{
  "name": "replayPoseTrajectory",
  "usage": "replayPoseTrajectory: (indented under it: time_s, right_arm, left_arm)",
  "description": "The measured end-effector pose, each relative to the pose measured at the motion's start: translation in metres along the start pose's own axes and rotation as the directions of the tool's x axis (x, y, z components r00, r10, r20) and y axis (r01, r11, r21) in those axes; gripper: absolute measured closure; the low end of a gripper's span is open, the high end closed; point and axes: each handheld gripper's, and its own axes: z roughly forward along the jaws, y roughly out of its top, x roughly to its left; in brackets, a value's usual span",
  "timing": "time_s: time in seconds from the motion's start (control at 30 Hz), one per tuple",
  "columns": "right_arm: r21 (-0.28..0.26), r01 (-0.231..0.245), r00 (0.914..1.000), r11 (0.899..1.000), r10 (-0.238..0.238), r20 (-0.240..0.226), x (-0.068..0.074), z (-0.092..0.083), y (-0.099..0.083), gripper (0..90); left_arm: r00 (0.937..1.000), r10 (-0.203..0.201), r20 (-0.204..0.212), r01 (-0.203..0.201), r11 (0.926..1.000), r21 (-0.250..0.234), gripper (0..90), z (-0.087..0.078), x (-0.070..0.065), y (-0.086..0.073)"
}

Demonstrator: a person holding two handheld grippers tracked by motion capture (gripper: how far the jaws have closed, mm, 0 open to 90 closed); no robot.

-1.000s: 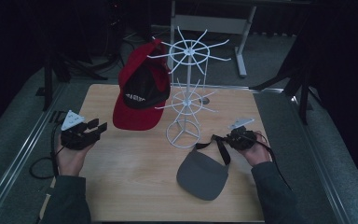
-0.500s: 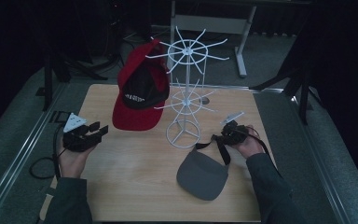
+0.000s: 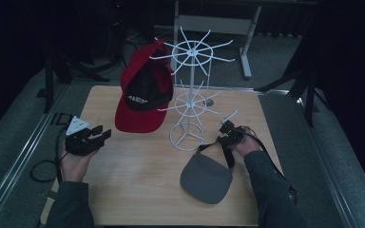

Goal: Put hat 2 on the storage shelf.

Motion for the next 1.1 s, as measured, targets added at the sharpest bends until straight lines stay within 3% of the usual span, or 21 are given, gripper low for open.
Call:
replayPoseTrajectory:
  time_s: [0.1,0.2,0.37,0.53,0.8,1.0,1.07,1.1]
  right_arm:
    - [0.000,0.014,0.9984,1.000,-0.014,0.054,0.005,0.001,0.002,87.8]
    - [-0.034,0.018,0.9926,0.999,-0.014,0.121,0.010,0.002,0.000,88.1]
    - [-0.134,0.036,0.9772,0.990,-0.007,0.212,0.017,-0.006,-0.004,88.2]
    - [-0.252,0.028,0.9614,0.967,0.043,0.272,0.016,-0.020,-0.005,88.4]
    - [-0.410,-0.009,0.9377,0.912,0.150,0.313,0.012,-0.043,-0.009,88.5]
    - [-0.499,-0.023,0.9306,0.866,0.200,0.306,0.013,-0.058,-0.013,88.5]
    - [-0.517,-0.025,0.9300,0.855,0.210,0.302,0.013,-0.063,-0.014,88.5]
    - [-0.517,-0.025,0.9300,0.855,0.210,0.302,0.013,-0.063,-0.014,88.5]
  left_arm:
    - [1.0000,0.002,0.002,-0.002,1.0000,0.002,58.0,0.001,-0.001,0.000]
    - [1.0000,0.000,0.001,0.000,1.0000,-0.002,58.0,0.000,-0.001,0.000]
    - [1.0000,-0.004,-0.001,0.004,1.0000,-0.005,58.0,0.000,-0.001,0.000]
    - [0.9999,-0.009,-0.014,0.009,0.9999,-0.014,58.0,-0.001,-0.001,0.000]
    - [0.9996,-0.020,-0.021,0.019,0.9994,-0.029,58.1,-0.004,0.000,0.000]
    - [0.9994,-0.020,-0.030,0.018,0.9991,-0.037,58.1,-0.004,-0.001,0.000]
    - [0.9990,-0.029,-0.033,0.028,0.9983,-0.051,58.1,-0.005,-0.001,0.000]
    - [0.9990,-0.029,-0.033,0.028,0.9983,-0.051,58.1,-0.005,-0.001,0.000]
